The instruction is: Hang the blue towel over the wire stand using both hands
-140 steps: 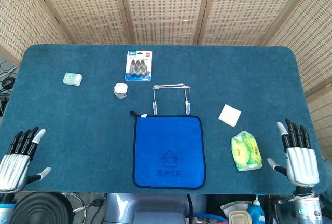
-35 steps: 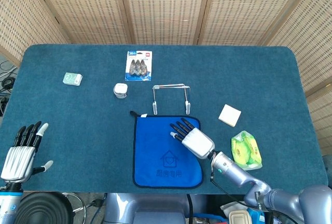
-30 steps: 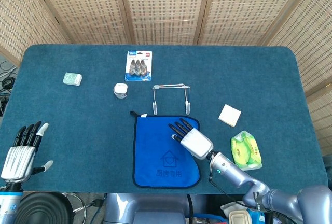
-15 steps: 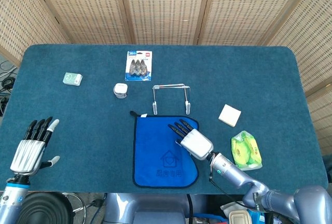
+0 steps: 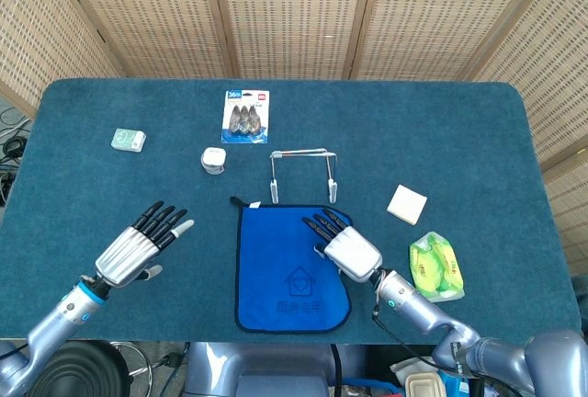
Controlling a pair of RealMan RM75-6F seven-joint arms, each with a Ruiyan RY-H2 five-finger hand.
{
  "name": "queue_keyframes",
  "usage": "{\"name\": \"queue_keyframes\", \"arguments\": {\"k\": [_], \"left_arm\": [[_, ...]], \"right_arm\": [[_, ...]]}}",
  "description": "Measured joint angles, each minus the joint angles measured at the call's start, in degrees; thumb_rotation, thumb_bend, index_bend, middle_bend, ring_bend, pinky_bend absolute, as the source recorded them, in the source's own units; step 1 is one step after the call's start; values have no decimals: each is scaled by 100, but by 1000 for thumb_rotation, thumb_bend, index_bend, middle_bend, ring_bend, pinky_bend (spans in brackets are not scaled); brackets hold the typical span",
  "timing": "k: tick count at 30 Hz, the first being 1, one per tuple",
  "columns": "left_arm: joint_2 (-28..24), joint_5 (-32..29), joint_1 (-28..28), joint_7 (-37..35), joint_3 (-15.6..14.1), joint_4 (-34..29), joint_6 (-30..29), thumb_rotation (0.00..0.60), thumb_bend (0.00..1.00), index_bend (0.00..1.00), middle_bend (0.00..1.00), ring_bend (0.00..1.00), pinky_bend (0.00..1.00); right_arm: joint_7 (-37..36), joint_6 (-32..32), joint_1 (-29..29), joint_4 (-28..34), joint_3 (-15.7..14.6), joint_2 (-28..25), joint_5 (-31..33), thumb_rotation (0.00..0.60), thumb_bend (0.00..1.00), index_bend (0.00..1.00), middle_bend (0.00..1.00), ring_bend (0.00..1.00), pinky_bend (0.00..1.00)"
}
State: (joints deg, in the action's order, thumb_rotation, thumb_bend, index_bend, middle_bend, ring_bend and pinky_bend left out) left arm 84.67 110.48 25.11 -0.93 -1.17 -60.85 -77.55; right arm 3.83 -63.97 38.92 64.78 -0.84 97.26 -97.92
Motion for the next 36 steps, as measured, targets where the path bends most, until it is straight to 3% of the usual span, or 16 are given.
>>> {"name": "queue_keyframes", "arguments": {"k": [7,15,36], "left_arm": [[923,387,702,-538,-96,1226,-261,600,0,155,0,0,0],[1372,521,1239,-489,-305,1578,67,600,0,164,0,0,0],[1895,141,1716,-686,-484,1862,471,600,0,193,0,0,0]], "right_arm": [[-93,-13,-18,46,-3,-47,63,600,543,616,25,0,0],[-257,-14,-38,-47,-14,-30,123,600,543,616,25,0,0],[-299,-44,8,1,12,-24,138,600,557,616,25,0,0]]}}
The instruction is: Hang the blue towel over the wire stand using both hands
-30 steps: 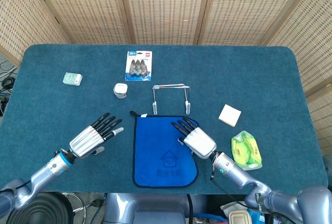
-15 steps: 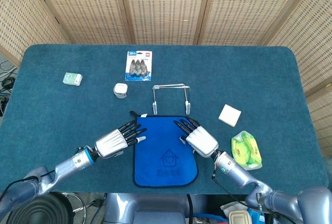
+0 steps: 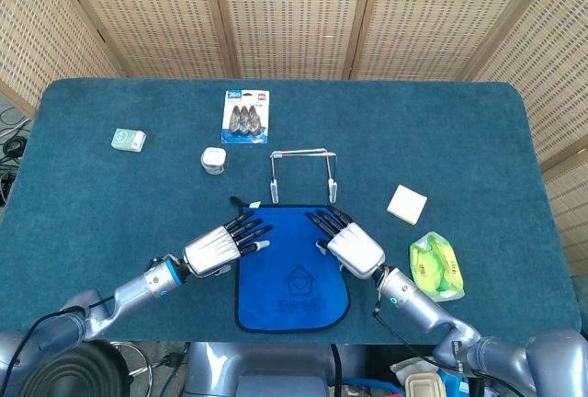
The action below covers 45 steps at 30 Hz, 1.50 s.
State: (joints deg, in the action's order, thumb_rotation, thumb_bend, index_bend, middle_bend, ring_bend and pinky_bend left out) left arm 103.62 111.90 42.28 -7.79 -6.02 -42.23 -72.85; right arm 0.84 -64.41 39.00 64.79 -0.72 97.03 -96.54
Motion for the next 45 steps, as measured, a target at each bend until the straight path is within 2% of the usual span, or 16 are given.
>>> {"name": "queue_keyframes", "arguments": {"k": [15,24,31,36,43,45], "left_arm": [[313,-189,316,55,-107,101,301,600,11,222,0,0,0],[352,-297,375,16,-156,104,242,600,263,244,0,0,0],[360,-373,405,-15,-183,79,219,600,305,266,0,0,0],[387,-415,420,-6,-210,84,230,600,354,348,0,0,0],[432,-471,421,-38,-229,96,219,600,435,392,0,0,0],[444,-499,417,-33,-227,100,229,600,469,443,0,0,0]], "right_arm": [[-155,-44,-13,-72,-24,-27,12,600,560,618,25,0,0],[-143,-78,0,76,-18,-114,-9,600,560,618,25,0,0],[-76,-71,2,163,-28,-145,-14,600,565,618,25,0,0],[-41,-64,7,208,-16,-158,-4,600,569,618,25,0,0],[16,-64,6,282,-2,-200,11,600,569,619,25,0,0],[28,-66,4,302,-1,-210,12,600,569,623,25,0,0]]}}
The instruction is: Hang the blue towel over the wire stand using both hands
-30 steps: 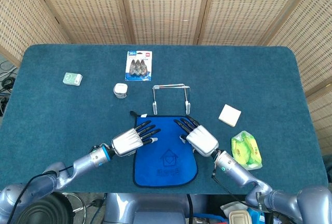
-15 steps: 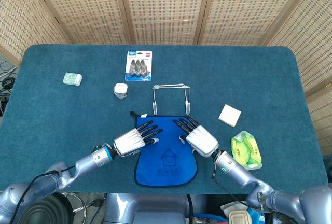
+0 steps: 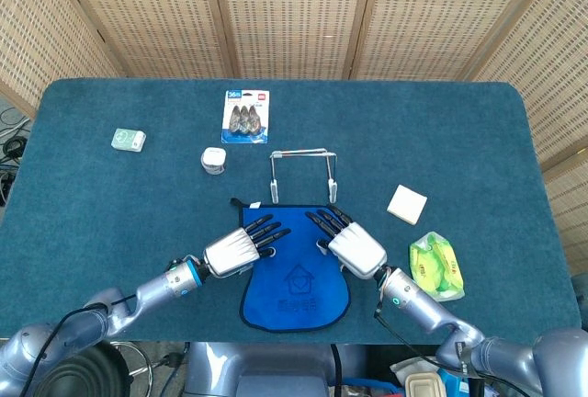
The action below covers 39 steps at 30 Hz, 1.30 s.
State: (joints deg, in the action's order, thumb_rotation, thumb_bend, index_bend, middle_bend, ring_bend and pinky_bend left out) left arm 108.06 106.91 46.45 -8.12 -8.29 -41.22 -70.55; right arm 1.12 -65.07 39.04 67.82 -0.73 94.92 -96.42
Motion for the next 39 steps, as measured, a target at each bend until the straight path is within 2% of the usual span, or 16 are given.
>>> {"name": "queue_keyframes", "arguments": {"k": [4,9,18,24,31,39], "left_arm": [[19,-30,-9,-3,5,15,-30,600,517,542,0,0,0],[55,-68,-35,-70,29,21,-153,600,522,657,0,0,0],[-49,-193,-68,-132,228,-210,-517,600,533,671,0,0,0],[-298,-316,-132,-35,478,-742,-954,600,540,672,0,0,0],[-755,-536,-129,257,924,-1578,-1165,600,549,674,0,0,0],[-1137,-813,-86,867,1364,-2333,-1164,600,552,675,0,0,0]], "right_arm": [[16,-9,-4,35,2,-22,0,600,569,624,24,0,0],[21,-31,-6,91,11,-66,-5,600,569,628,25,0,0],[51,-304,-22,467,187,-267,-11,600,619,640,14,0,0],[263,-429,12,1143,521,-616,112,600,620,640,14,0,0],[805,-396,116,2121,1113,-1173,541,600,620,644,12,0,0],[1295,-194,245,2536,1490,-1328,1132,600,620,654,0,0,0]]}}
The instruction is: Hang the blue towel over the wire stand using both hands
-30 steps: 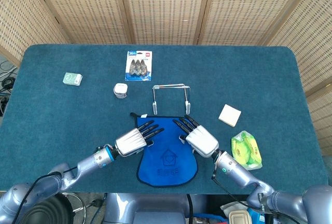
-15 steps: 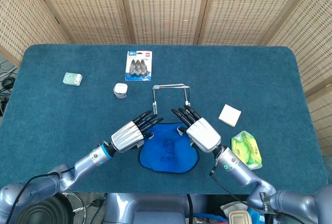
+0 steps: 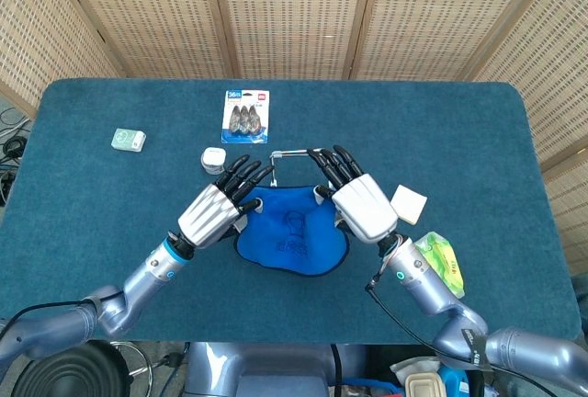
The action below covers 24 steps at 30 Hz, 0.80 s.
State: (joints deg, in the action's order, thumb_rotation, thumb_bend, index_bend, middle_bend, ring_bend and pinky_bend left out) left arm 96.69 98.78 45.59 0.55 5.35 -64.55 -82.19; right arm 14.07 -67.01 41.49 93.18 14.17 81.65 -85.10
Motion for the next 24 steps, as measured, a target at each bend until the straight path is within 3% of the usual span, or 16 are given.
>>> {"name": "queue_keyframes", "arguments": {"k": [13,24], "left_arm": [[-198,-689,355,974,842,-517,526,600,552,675,0,0,0],[107,-1146,800,958,1242,173,992,600,552,675,0,0,0]], "right_arm": [[1137,423,586,160,829,-42,1214,600,620,662,0,0,0],[1127,860,1147,-794,1186,151,2004,600,646,662,0,0,0]]}}
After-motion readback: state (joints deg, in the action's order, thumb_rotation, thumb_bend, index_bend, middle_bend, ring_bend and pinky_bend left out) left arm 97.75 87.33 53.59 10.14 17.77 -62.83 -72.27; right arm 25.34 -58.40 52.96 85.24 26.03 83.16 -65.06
